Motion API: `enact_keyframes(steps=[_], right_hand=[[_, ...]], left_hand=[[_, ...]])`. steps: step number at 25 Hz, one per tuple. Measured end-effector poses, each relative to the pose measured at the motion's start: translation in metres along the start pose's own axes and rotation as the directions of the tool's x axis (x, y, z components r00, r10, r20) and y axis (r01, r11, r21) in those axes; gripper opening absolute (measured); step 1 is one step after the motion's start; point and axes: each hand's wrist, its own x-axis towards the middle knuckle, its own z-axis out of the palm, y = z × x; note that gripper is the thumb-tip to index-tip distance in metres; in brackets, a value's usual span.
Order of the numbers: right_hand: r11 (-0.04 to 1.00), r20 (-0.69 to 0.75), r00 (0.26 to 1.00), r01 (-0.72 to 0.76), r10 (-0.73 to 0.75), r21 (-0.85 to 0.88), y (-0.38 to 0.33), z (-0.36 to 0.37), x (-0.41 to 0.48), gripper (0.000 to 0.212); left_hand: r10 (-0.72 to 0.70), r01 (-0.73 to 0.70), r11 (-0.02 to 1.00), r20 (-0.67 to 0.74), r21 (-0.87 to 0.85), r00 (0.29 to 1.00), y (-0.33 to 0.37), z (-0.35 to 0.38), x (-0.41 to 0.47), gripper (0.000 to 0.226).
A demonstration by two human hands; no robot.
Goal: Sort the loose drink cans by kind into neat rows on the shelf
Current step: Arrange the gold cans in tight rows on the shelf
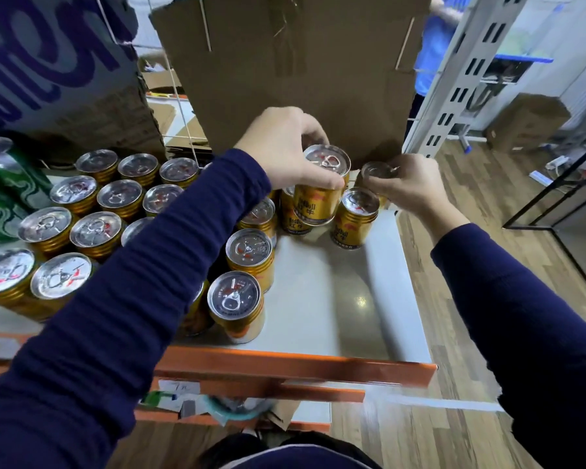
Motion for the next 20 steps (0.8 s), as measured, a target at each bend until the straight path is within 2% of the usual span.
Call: enact_keyframes(steps=[4, 7, 8, 10, 12, 13, 16, 20], right_hand=[[0.999, -0.057, 0.998, 0.012, -0.014, -0.031, 0.011, -0.023, -0.024, 0.037], [1.000, -0.037, 0.999, 0.010, -0.009, 0.003, 0.018, -0.038, -0.046, 0.035], [1.000, -0.008, 1.000, -0.006, 0.007, 0.020, 0.020, -0.041, -0.054, 0.034], [0.997, 0.090, 0.996, -0.029, 0.023, 0.066, 0.021, -0.044, -0.069, 0.033], [0.999, 0.165, 0.986, 0.003, -0.011, 0.049, 0.016, -0.039, -0.082, 0.033], [0.999, 0.181, 0.983, 0.032, -0.038, 0.037, 0.012, -0.034, -0.087, 0.033], [0.995, 0.193, 0.977, 0.085, -0.092, 0.045, 0.001, -0.024, -0.094, 0.036], [0.997, 0.209, 0.977, 0.033, -0.049, 0.077, 0.000, -0.022, -0.094, 0.036]], left_hand=[[0.057, -0.057, 0.998, -0.010, 0.029, 0.998, 0.002, -0.002, -0.014, 0.057], [0.039, -0.038, 0.999, 0.057, -0.019, 0.998, 0.000, 0.001, -0.023, 0.056], [0.025, -0.027, 1.000, 0.081, 0.017, 0.996, -0.001, 0.006, -0.026, 0.058], [-0.004, -0.020, 0.981, 0.123, 0.193, 0.992, -0.004, 0.020, -0.031, 0.065], [-0.037, -0.027, 0.931, 0.169, 0.364, 0.985, -0.009, 0.034, -0.036, 0.069], [-0.058, -0.019, 0.922, 0.187, 0.386, 0.981, -0.013, 0.039, -0.039, 0.069], [-0.094, 0.030, 0.948, 0.187, 0.318, 0.978, -0.025, 0.047, -0.041, 0.071], [-0.055, 0.010, 0.939, 0.120, 0.345, 0.991, -0.024, 0.051, -0.036, 0.070]])
